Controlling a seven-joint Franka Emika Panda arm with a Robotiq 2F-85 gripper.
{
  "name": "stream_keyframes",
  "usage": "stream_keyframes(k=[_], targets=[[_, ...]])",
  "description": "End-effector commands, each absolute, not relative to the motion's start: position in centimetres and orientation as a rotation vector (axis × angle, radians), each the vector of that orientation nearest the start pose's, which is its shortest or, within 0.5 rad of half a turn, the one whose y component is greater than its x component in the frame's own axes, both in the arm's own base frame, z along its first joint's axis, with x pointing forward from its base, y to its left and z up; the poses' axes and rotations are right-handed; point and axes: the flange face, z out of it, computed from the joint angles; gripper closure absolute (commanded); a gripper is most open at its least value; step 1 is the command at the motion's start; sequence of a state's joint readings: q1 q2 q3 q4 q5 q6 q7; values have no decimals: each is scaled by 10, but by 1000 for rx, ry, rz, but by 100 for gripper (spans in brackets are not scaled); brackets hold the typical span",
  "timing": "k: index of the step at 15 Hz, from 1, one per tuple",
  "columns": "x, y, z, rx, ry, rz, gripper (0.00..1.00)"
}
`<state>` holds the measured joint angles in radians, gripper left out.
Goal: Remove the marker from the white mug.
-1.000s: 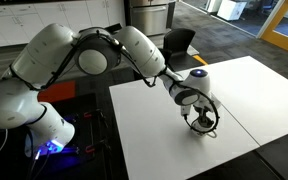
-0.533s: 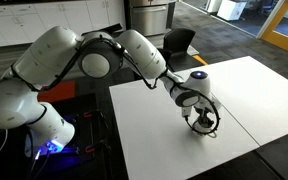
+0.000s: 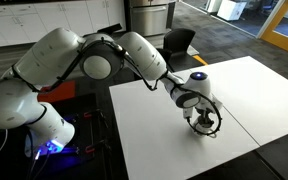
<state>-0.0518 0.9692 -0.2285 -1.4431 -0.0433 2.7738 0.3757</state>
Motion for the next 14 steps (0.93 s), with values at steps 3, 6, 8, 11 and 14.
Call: stream_keyframes(k=[3, 6, 8, 11, 14], targets=[[735, -171, 148, -3163, 729, -713, 73], [733, -169, 144, -3163, 716, -720, 97], [733, -169, 144, -3160, 706, -746, 95], [733, -166, 148, -3157, 697, -781, 95], [731, -163, 157, -3147, 691, -834, 95]])
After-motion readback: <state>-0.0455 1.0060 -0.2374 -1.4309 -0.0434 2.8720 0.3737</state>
